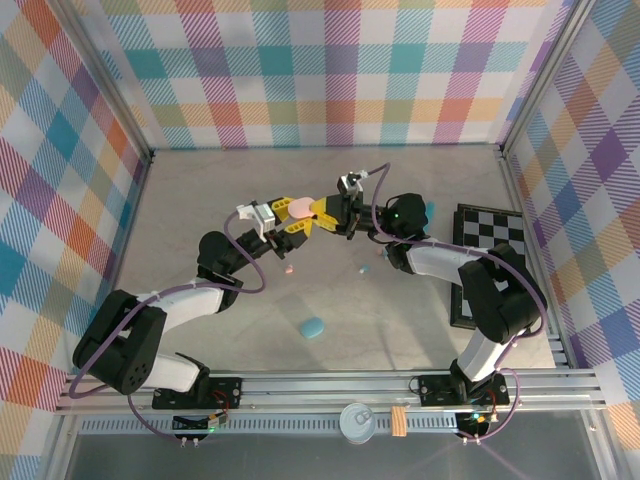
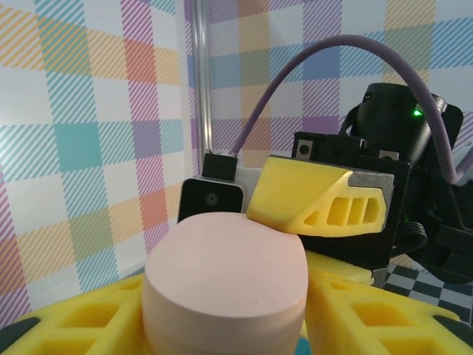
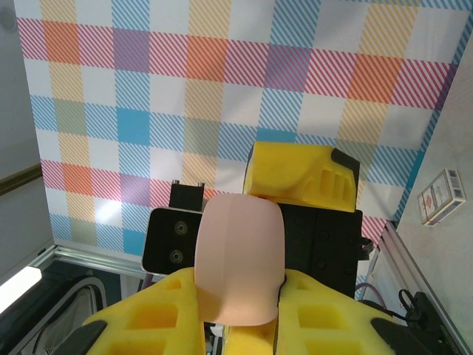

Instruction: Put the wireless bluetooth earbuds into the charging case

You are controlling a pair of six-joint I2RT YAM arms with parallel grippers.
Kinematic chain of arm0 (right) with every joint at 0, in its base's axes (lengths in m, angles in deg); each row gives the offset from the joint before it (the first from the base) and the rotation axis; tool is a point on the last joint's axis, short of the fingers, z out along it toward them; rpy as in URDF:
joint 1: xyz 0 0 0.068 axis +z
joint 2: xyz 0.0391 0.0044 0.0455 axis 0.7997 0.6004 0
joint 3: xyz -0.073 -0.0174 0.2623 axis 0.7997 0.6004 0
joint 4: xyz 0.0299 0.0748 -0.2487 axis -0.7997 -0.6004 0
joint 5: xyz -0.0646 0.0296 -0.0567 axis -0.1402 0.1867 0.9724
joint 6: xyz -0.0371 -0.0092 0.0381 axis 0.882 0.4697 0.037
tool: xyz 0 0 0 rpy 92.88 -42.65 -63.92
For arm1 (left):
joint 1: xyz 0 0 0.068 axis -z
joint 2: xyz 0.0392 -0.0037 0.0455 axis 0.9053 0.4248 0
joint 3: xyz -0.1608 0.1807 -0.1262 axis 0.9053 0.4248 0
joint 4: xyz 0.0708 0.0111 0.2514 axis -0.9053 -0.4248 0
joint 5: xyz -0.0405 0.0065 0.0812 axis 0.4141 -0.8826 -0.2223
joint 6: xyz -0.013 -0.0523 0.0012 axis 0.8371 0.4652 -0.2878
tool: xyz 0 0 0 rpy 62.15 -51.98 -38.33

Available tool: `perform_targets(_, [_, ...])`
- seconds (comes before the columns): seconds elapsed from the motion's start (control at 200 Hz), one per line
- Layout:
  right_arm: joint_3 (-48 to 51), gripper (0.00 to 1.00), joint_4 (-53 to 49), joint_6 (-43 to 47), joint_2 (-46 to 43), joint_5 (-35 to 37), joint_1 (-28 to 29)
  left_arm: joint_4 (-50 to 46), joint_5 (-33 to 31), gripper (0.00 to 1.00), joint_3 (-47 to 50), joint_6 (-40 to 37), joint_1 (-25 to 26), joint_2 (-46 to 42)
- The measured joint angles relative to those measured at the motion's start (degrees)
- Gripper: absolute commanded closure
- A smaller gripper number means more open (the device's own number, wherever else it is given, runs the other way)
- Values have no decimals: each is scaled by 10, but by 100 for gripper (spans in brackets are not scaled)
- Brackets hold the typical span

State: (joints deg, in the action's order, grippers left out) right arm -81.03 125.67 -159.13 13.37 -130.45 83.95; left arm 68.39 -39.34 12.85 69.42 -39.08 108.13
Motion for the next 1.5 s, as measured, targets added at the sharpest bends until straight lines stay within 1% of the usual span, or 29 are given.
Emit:
perform_targets(0.15, [0, 84, 0, -2, 0, 0, 0, 0, 6, 47, 0, 0, 0, 2])
perform_targets(0.22, [0, 84, 2, -2, 0, 0, 0, 0, 6, 50, 0, 0, 0, 2])
perform_targets(0.615, [0, 85, 8, -14, 0, -5, 0, 2, 7, 60, 0, 0, -1, 2])
perform_targets(0.685, [0, 85, 5, -14, 0, -5, 0, 2, 10, 61, 0, 0, -3, 2])
perform_targets(0.87, [0, 84, -24, 3, -8, -7, 0, -2, 15, 57, 0, -1, -5, 2])
perform_targets(1.055, [0, 84, -54, 17, -19, -9, 0, -2, 19, 58, 1, -4, -5, 2])
perform_targets(1.135, [0, 85, -57, 19, -20, -9, 0, -2, 21, 60, 1, -5, -6, 2])
perform_targets(1.23, [0, 84, -57, 19, -20, -10, -1, -2, 24, 65, 1, -7, -7, 2])
perform_targets(1.41, [0, 68, -63, 20, -21, -12, 0, -4, 30, 67, 1, -7, -8, 2])
perform_targets(1.465, [0, 61, -68, 23, -22, -13, 0, -5, 34, 68, 1, -7, -8, 2])
perform_targets(1.5, [0, 54, -73, 27, -23, -13, 0, -5, 38, 68, 1, -7, -8, 2])
